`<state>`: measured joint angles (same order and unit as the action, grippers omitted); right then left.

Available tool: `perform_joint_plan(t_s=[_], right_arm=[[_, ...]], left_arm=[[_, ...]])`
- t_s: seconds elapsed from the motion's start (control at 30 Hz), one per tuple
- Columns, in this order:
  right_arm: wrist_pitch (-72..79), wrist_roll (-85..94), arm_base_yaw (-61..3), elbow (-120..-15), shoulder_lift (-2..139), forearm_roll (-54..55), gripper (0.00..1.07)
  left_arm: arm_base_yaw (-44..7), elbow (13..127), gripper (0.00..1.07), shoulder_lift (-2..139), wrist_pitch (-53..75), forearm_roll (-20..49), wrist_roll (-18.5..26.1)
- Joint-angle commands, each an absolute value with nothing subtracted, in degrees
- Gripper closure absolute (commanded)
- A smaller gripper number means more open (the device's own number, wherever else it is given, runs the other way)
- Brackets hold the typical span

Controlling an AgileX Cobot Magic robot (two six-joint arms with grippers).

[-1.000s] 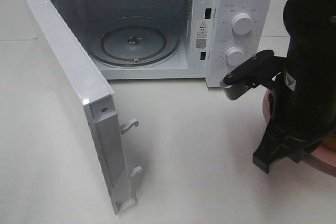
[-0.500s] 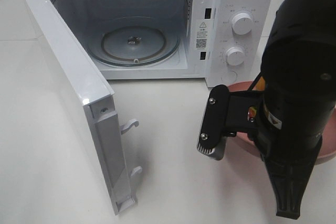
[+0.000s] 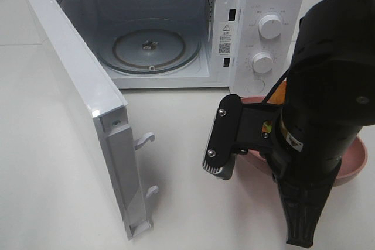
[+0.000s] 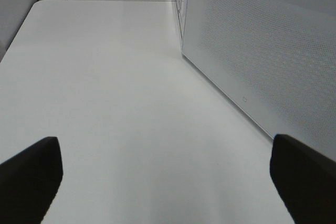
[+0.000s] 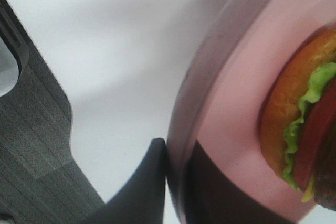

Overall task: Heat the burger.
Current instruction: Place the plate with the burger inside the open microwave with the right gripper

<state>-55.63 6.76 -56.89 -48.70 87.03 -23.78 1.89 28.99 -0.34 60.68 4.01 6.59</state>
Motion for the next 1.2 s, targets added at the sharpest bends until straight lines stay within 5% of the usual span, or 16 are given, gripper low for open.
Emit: perform_joint_plan(t_s=[0.03, 0.73, 1.2], right_arm=[[-54.09, 7.22, -56.89, -48.59, 86.46, -27.44, 1.05], [-36.04, 34.78, -56.67, -48.30, 86.63, -35.92, 1.03], [-21.54, 47.10, -50.71, -48.41, 92.42, -36.90, 1.03]], left_arm=[[2.01, 28.93, 0.05, -1.43, 59.93, 4.24, 6.36], [2.01, 28.93, 0.05, -1.43, 59.93, 4.24, 6.36], [2.01, 28.93, 0.05, -1.43, 59.93, 4.24, 6.36]])
